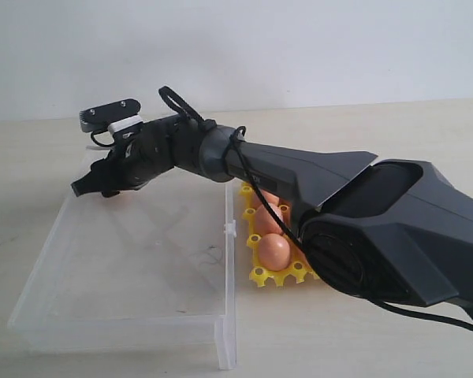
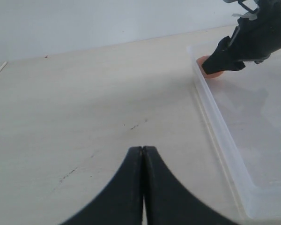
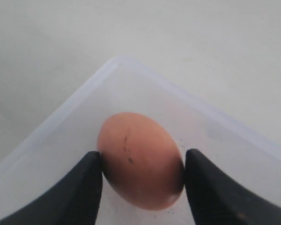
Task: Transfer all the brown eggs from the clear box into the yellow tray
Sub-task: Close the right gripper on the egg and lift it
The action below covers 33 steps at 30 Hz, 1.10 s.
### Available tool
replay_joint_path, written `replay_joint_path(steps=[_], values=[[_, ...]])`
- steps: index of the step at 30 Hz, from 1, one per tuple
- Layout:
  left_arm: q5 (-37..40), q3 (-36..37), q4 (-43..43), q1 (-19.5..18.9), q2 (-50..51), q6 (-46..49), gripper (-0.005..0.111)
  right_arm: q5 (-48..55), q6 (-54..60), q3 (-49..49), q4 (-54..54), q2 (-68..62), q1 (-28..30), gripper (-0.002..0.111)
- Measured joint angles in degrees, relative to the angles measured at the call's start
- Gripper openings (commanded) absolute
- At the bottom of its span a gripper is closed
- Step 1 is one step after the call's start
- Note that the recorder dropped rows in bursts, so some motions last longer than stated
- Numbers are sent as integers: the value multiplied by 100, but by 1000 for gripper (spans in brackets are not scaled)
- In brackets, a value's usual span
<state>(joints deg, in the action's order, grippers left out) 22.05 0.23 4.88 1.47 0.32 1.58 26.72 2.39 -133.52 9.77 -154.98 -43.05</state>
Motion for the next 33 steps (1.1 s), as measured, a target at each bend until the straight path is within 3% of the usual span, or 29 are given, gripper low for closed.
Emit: replay_joint_path(steps=[8,14,17,23,33], values=[[0,0,0,0,0,0,0,1483,275,0,36,298,-56,0],[0,0,0,0,0,0,0,1729,479,0,1,592,-219,2],[0,0,0,0,0,0,0,1597,495,0,-23,707,-230,14],[0,0,0,0,0,0,0,1332,515,0,-66,758,-230,56],[0,0,0,0,0,0,0,592,504,0,-304,654,-207,58]])
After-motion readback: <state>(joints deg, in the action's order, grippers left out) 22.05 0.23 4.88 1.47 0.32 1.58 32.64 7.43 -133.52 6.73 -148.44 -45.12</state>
